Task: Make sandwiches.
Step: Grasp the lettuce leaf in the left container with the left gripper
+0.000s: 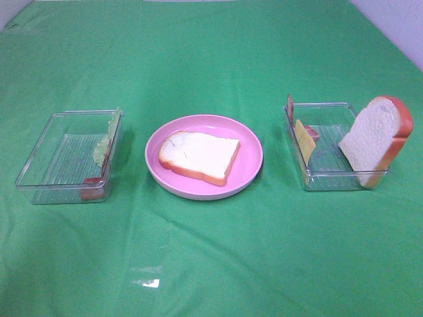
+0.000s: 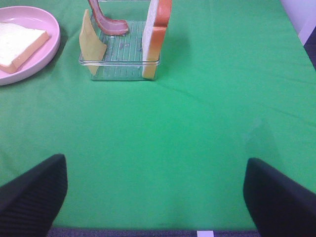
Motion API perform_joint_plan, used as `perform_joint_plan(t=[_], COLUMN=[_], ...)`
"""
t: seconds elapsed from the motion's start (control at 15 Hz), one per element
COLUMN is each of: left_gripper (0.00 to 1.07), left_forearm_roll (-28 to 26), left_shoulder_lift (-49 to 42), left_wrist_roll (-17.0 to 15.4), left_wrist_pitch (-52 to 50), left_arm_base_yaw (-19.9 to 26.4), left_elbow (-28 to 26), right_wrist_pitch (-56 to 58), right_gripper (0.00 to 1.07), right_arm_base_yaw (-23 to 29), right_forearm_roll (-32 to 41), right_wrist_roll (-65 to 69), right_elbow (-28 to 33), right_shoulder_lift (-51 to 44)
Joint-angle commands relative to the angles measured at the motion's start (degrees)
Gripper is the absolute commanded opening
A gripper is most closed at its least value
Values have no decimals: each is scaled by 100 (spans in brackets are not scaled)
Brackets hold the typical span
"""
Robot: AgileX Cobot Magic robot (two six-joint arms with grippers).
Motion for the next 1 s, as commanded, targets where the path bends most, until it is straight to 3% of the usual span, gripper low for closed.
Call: perform_joint_plan(t=[0.07, 0.4, 1.0], left_gripper=[102, 102, 102], left_forearm_roll=[40, 109, 0], left_shoulder_lift=[-321, -80, 808], left_wrist_roll=[-52, 6, -309], left_wrist_pitch=[607, 590, 464], left_arm_base_yaw=[281, 372, 372], left_elbow=[596, 1679, 1719], right_wrist_pitch=[-63, -63, -63], right_gripper=[94, 94, 94], right_arm_base_yaw=[-23, -23, -23], right_forearm_roll=[0, 0, 0], right_wrist_roll=[-52, -52, -52], right_elbow=[17, 17, 17], right_shoulder_lift=[-149, -149, -149])
